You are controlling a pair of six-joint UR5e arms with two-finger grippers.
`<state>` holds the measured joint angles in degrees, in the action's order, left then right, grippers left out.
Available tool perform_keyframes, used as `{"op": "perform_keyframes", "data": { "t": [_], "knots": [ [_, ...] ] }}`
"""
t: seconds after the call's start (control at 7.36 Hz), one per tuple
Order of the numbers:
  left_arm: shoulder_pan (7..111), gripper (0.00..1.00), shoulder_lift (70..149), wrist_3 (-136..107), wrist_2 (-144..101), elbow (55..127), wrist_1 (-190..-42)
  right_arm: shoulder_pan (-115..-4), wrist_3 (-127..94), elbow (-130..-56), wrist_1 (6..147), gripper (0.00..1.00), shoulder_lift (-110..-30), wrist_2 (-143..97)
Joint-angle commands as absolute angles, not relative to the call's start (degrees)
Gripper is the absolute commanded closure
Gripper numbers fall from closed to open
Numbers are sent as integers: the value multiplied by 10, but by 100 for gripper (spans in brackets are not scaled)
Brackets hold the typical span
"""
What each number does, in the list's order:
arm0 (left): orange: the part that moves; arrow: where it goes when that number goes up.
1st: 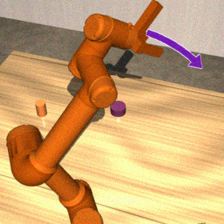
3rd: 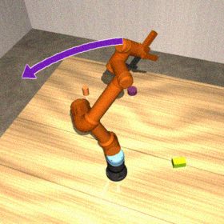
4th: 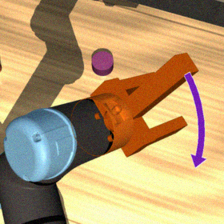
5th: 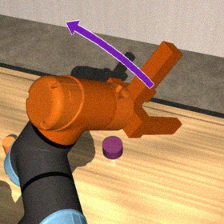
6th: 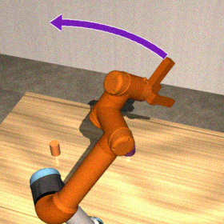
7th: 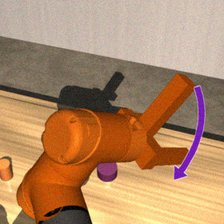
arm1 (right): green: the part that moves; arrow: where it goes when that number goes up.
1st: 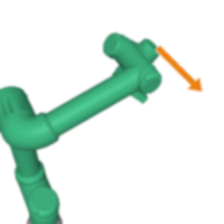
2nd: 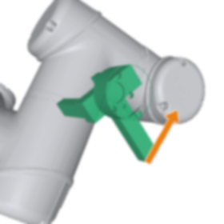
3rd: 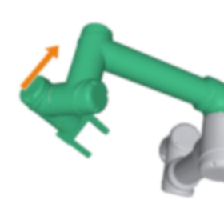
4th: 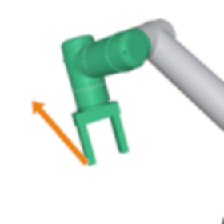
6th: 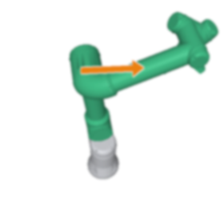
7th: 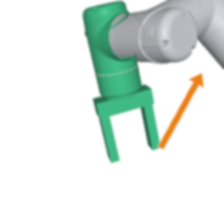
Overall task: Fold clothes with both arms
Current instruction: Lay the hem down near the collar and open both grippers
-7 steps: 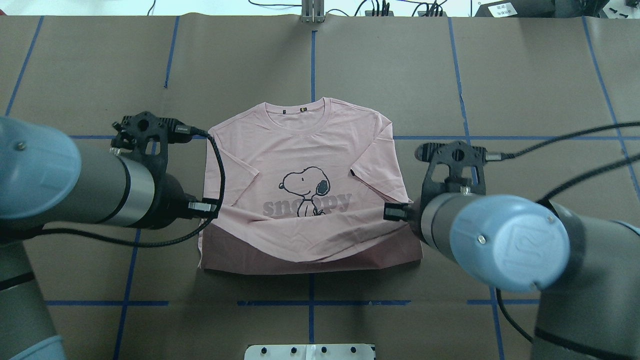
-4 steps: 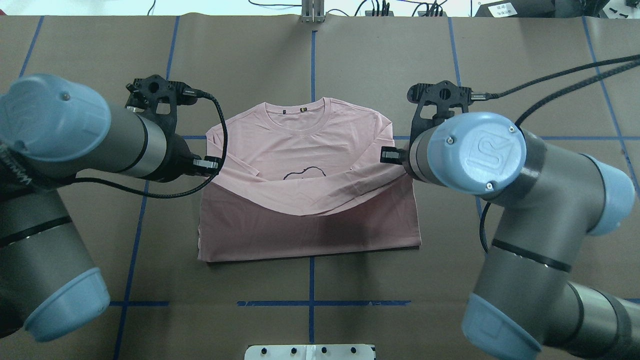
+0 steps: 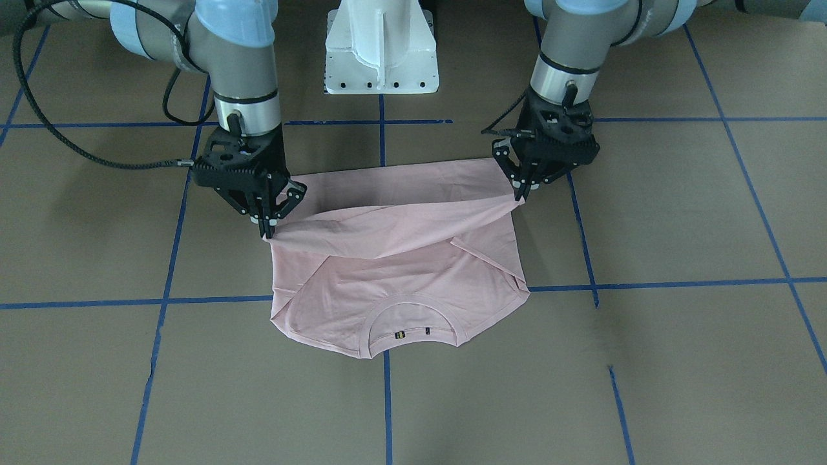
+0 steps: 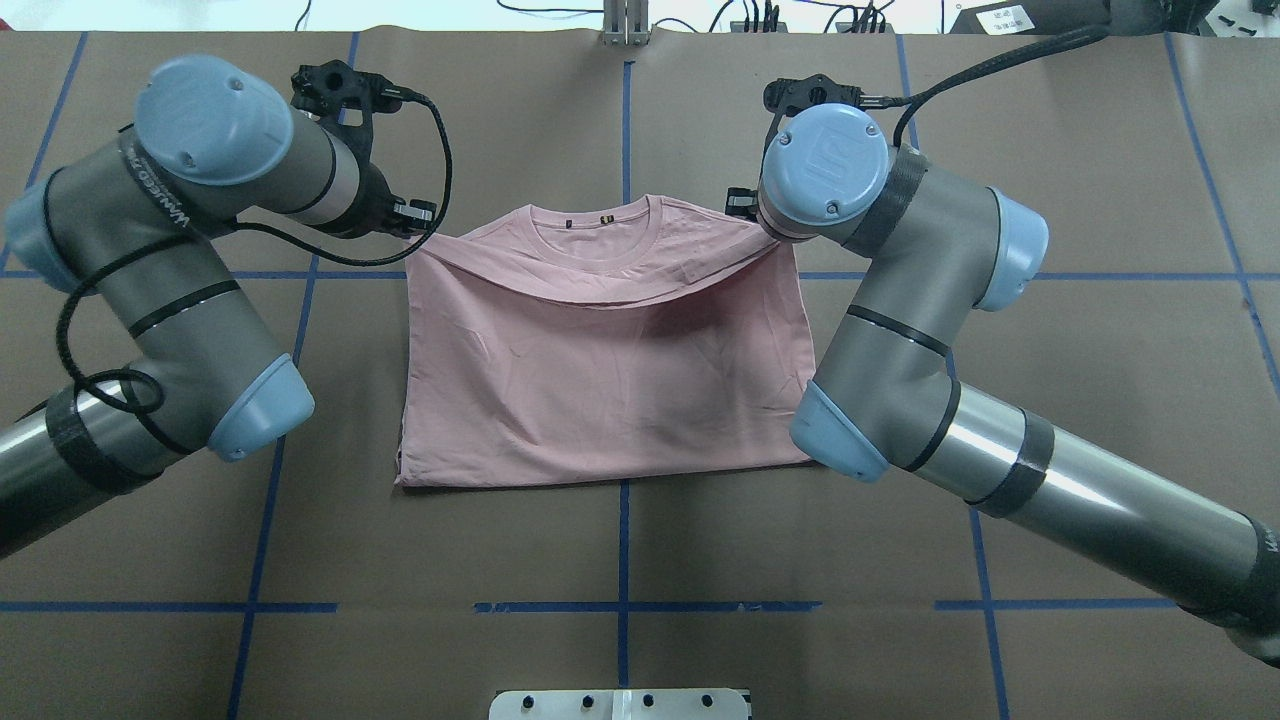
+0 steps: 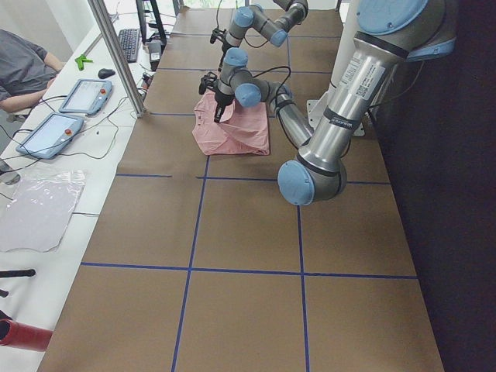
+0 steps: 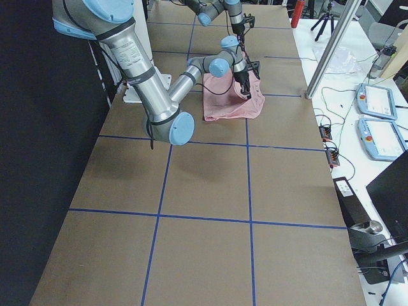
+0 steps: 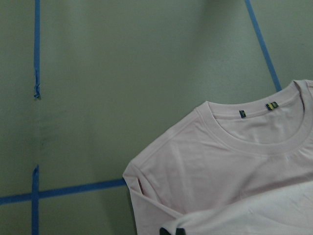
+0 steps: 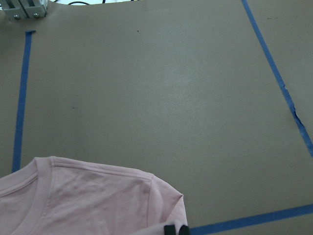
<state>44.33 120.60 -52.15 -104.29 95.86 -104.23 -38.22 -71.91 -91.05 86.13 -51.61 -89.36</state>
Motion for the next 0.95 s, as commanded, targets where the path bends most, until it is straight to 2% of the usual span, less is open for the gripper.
{"op": "perform_keyframes", "data": {
  "t": [0.0, 0.54, 0.68, 0.82],
  "knots": [
    [448, 100, 1212, -512, -1042, 864, -1127, -391, -709, -831, 802, 100, -507, -894],
    [445, 100, 1208, -512, -1041, 863, -1128, -397, -706, -814, 802, 100, -507, -893],
    [445, 85, 1209, -512, -1041, 864, -1128, -396, -706, -810, 802, 35, -505, -893],
    [444, 1, 1206, -512, -1041, 866, -1135, -396, -705, -806, 802, 0, -501, -891]
  ]
}}
